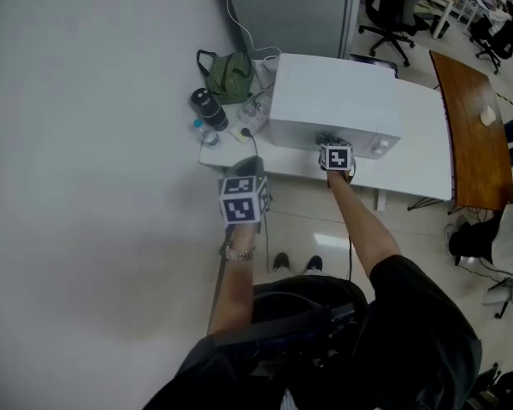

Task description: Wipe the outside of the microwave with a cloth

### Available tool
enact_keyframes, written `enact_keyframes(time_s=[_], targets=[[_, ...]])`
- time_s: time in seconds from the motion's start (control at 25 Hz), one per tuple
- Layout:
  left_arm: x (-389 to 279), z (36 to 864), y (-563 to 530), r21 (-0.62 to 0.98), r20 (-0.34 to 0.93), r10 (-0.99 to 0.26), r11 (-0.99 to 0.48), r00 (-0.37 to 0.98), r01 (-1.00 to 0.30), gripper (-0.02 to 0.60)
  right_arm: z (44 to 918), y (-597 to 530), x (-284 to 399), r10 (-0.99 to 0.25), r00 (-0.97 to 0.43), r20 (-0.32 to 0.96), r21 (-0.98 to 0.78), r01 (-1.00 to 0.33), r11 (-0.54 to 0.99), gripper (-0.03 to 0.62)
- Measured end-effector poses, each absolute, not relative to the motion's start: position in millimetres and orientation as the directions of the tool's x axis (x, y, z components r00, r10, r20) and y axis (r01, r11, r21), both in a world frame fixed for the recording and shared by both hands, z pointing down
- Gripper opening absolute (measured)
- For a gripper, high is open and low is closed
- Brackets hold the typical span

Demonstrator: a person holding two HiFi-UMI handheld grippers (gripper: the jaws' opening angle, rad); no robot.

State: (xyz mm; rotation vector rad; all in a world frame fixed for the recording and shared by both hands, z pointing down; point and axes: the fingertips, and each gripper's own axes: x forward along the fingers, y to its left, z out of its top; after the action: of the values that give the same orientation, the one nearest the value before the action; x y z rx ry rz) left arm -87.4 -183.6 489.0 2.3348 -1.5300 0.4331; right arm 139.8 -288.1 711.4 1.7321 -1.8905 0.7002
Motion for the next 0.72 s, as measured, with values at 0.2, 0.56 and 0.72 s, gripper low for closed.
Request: enact_keyframes(time_s=[0.2, 0.56, 0.72], targets=[[-51, 490, -184, 0.121, 0.407, -0.791, -0.450, 0.457, -0.885, 0.000, 724, -257, 242, -0.725, 0.050, 0.687, -0.033, -0.994, -0.100, 0.028], [-72, 496, -186, 0.132, 0.408, -0.802, -0.421, 0.436, -0.897, 0.000, 727, -254, 245, -0.724, 0.076, 0.686, -0.063, -0.985, -0.162, 0.028], [-96, 509, -186, 0.134, 0.434, -0.811, -0.372, 0.392, -0.918, 0.000, 717, -274, 129, -0.757, -0.091, 0.647, -0.098, -0.995, 0.035, 0.028]])
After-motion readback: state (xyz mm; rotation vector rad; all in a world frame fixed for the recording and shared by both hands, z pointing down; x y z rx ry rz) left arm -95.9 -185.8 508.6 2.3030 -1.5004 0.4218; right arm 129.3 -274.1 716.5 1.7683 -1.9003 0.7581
